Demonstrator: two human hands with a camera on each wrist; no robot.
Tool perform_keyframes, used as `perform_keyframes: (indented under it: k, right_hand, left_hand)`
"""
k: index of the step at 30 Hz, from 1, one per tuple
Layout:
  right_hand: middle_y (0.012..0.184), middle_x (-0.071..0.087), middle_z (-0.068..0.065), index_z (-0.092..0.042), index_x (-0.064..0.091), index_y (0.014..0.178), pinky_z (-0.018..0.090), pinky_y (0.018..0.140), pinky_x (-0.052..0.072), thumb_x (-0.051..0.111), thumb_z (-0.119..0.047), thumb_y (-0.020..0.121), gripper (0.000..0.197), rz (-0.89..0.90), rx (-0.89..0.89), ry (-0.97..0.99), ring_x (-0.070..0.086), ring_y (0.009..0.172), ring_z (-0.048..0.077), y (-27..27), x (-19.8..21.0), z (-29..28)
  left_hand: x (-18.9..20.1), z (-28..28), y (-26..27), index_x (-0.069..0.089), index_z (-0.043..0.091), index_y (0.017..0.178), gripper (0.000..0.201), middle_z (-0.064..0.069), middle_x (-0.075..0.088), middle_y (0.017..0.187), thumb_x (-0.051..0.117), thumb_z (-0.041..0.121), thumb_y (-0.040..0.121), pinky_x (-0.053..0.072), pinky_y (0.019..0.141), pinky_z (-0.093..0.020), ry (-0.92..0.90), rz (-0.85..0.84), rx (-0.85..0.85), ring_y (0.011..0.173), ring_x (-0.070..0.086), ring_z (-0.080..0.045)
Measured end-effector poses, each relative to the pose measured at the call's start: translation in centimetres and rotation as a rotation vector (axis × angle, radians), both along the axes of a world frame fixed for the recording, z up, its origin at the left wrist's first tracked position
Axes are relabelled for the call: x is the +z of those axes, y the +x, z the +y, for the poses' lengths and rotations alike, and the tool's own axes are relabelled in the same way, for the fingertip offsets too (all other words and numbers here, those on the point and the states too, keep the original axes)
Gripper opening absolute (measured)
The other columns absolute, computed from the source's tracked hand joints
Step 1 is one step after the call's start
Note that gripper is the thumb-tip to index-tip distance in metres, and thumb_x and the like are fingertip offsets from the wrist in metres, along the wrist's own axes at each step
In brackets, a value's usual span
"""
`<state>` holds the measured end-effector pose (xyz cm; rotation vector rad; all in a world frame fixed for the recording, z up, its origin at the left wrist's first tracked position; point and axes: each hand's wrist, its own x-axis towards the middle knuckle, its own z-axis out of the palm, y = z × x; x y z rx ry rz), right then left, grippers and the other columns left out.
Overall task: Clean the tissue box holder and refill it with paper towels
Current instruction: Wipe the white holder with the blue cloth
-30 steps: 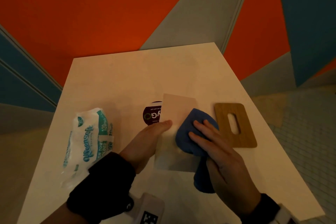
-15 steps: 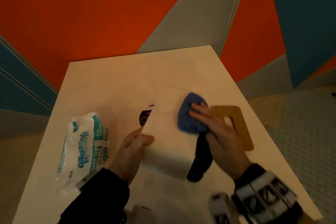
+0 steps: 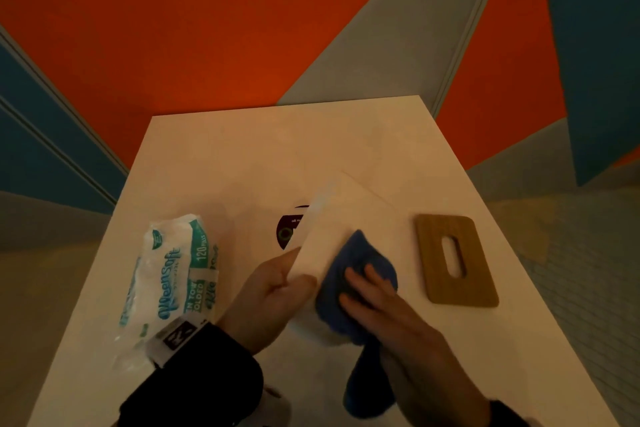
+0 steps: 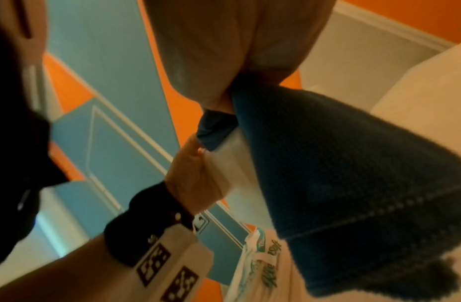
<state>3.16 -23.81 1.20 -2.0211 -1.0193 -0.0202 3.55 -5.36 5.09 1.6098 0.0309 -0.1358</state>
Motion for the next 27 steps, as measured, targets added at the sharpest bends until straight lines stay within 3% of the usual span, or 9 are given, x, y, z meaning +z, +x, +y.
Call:
perform_keyframes:
  k: [4, 6, 9, 12, 15, 17, 20, 23, 27]
  right_hand:
    - [0.149, 0.012, -0.036, -0.046, 0.036, 0.133, 0.012, 0.114, -0.001, 0.023, -0.043, 0.098, 0.037, 0.143, 0.034, 0.044, 0.008, 0.142, 0.0, 0.4, 0.7, 0.2]
    - [0.149, 0.022, -0.028, -0.038, 0.038, 0.135, 0.013, 0.115, 0.006, 0.028, -0.039, 0.099, 0.038, 0.089, -0.068, 0.054, 0.01, 0.141, -0.005, 2.1, 0.7, 0.5]
    - [0.144, 0.026, -0.009, -0.023, 0.034, 0.132, 0.018, 0.113, 0.013, 0.032, -0.022, 0.093, 0.039, 0.083, -0.348, 0.059, 0.01, 0.131, -0.013, 5.6, 1.3, 0.7]
    - [0.139, 0.022, -0.014, -0.024, 0.029, 0.13, 0.01, 0.111, 0.004, 0.029, -0.041, 0.096, 0.038, 0.152, -0.291, 0.076, 0.009, 0.127, -0.01, 4.9, 2.5, 1.9]
    - [0.141, 0.008, -0.046, -0.039, 0.012, 0.14, 0.005, 0.107, -0.014, 0.009, -0.065, 0.088, 0.059, 0.173, -0.109, -0.006, -0.004, 0.133, -0.016, 1.6, 2.4, 3.0]
    - [0.143, 0.013, -0.042, -0.04, 0.014, 0.138, 0.001, 0.103, -0.016, 0.01, -0.057, 0.092, 0.05, 0.06, -0.068, -0.073, -0.005, 0.135, -0.016, 1.3, 2.2, 3.0]
    - [0.14, 0.028, -0.006, -0.017, 0.04, 0.136, 0.002, 0.107, -0.006, 0.017, -0.039, 0.099, 0.048, -0.063, -0.219, -0.096, 0.018, 0.136, 0.003, 4.3, 2.7, 2.9]
    - [0.143, 0.028, -0.004, -0.008, 0.039, 0.136, 0.012, 0.113, 0.008, 0.029, -0.01, 0.093, 0.045, 0.16, -0.369, -0.055, 0.023, 0.137, 0.013, 7.9, 3.4, 2.1]
    - [0.127, 0.053, 0.008, -0.009, 0.053, 0.125, 0.014, 0.1, 0.037, 0.036, 0.009, 0.092, 0.041, 0.464, -0.555, 0.017, 0.049, 0.12, 0.025, 9.0, 3.1, -2.3]
  left_hand:
    - [-0.1, -0.4, 0.0, 0.063, 0.011, 0.084, 0.03, 0.002, 0.059, 0.075, 0.047, 0.029, 0.066, 0.041, 0.064, -0.018, 0.022, -0.088, -0.121, 0.072, 0.051, -0.006]
    - [0.4, -0.4, 0.0, 0.062, 0.024, 0.076, 0.022, 0.01, 0.064, 0.07, 0.046, 0.034, 0.063, 0.043, 0.062, -0.011, 0.126, -0.155, -0.118, 0.067, 0.055, 0.004]
    - [1.0, 0.0, -0.3, 0.061, 0.035, 0.074, 0.027, 0.01, 0.068, 0.075, 0.043, 0.045, 0.057, 0.046, 0.066, -0.016, 0.258, -0.16, -0.117, 0.078, 0.062, -0.003]
    - [1.1, 0.4, -0.7, 0.063, 0.026, 0.076, 0.034, 0.004, 0.069, 0.074, 0.043, 0.045, 0.056, 0.045, 0.063, -0.013, 0.243, -0.159, -0.086, 0.072, 0.061, -0.003]
    - [0.8, 0.9, -0.9, 0.06, 0.001, 0.077, 0.048, -0.007, 0.068, 0.073, 0.043, 0.042, 0.058, 0.041, 0.059, -0.01, 0.281, -0.17, -0.116, 0.063, 0.053, -0.002]
    - [0.6, 0.9, -1.1, 0.059, 0.001, 0.079, 0.05, -0.004, 0.069, 0.075, 0.042, 0.042, 0.058, 0.041, 0.061, -0.01, 0.296, -0.156, -0.133, 0.066, 0.056, -0.007]
    - [0.6, 0.8, -1.2, 0.063, 0.02, 0.078, 0.039, -0.012, 0.068, 0.082, 0.043, 0.045, 0.055, 0.043, 0.061, -0.01, 0.294, -0.139, -0.115, 0.074, 0.059, -0.012]
    - [0.9, 0.7, -1.2, 0.059, 0.036, 0.075, 0.028, -0.013, 0.069, 0.091, 0.043, 0.046, 0.054, 0.044, 0.064, -0.013, 0.28, -0.137, -0.115, 0.084, 0.061, -0.016]
    - [0.8, 0.8, -1.6, 0.061, 0.038, 0.074, 0.027, 0.02, 0.069, 0.084, 0.042, 0.045, 0.056, 0.044, 0.065, -0.006, 0.28, -0.084, -0.202, 0.083, 0.061, -0.002]
